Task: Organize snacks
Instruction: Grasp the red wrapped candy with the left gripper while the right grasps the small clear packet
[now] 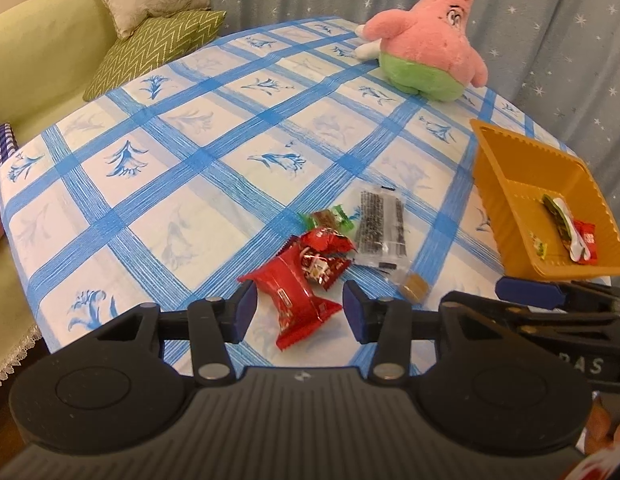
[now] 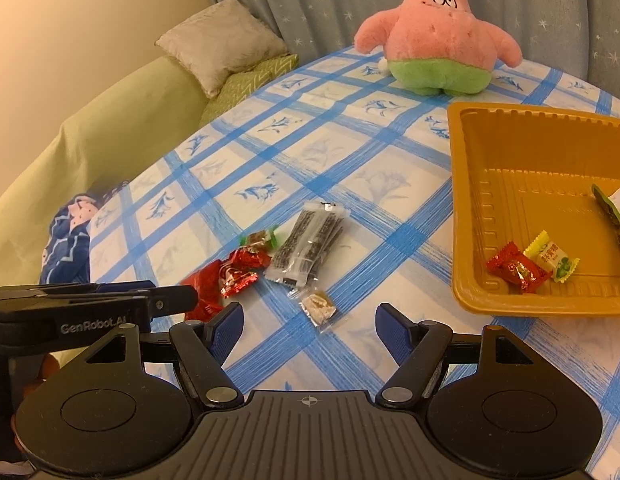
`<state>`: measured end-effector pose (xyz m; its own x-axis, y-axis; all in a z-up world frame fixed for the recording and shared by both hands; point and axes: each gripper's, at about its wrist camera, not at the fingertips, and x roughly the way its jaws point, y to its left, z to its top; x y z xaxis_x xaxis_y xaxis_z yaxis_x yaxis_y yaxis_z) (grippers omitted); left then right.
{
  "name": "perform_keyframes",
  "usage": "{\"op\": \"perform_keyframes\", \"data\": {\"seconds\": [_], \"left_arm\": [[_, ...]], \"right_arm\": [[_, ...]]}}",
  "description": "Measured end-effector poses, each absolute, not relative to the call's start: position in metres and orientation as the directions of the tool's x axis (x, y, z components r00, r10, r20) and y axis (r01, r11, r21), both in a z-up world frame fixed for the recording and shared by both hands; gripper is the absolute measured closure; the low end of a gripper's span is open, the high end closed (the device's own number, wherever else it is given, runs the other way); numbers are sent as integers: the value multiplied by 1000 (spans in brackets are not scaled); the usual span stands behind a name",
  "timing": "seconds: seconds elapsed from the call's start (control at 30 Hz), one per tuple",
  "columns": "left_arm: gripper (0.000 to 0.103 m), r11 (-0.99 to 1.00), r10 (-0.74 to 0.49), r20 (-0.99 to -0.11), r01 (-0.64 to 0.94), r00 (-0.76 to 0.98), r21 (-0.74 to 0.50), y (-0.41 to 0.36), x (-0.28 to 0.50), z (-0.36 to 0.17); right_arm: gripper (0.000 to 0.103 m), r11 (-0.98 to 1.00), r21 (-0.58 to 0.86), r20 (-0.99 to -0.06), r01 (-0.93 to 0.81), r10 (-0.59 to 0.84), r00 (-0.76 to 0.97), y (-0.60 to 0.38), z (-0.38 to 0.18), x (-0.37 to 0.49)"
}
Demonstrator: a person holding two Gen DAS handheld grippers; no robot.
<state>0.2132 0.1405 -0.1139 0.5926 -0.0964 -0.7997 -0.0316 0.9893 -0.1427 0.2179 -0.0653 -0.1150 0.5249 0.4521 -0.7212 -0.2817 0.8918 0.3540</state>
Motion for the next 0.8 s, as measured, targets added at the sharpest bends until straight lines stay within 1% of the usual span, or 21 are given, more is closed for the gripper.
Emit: {"op": "perform_keyframes", "data": {"seconds": [0.2, 0.27, 0.4, 0.47, 0.57, 0.8], "left_arm": [[65, 988, -83, -813, -61, 577, -145, 144, 226, -126], [69, 986, -85, -818, -69, 569, -150, 145, 230, -130], [70, 987, -78, -826, -73, 558, -143, 147, 234, -135], [75, 987, -84, -828, -69, 554, -146, 148, 234, -137], [81, 989, -87, -831, -52, 550, -139, 147, 235, -139], [84, 993, -77, -828, -34, 556, -115, 152, 231, -139]], "right_arm": [[29, 890, 357, -725, -283, 455, 517, -65, -119, 223], [29, 890, 358, -727, -282, 455, 514, -64, -120, 225], [30, 890, 357, -729, -285, 456, 511, -64, -121, 228], [30, 889, 358, -729, -287, 457, 509, -63, -122, 230], [30, 889, 354, -732, -291, 457, 505, -62, -123, 231], [30, 888, 343, -739, -306, 456, 496, -58, -127, 235]]}}
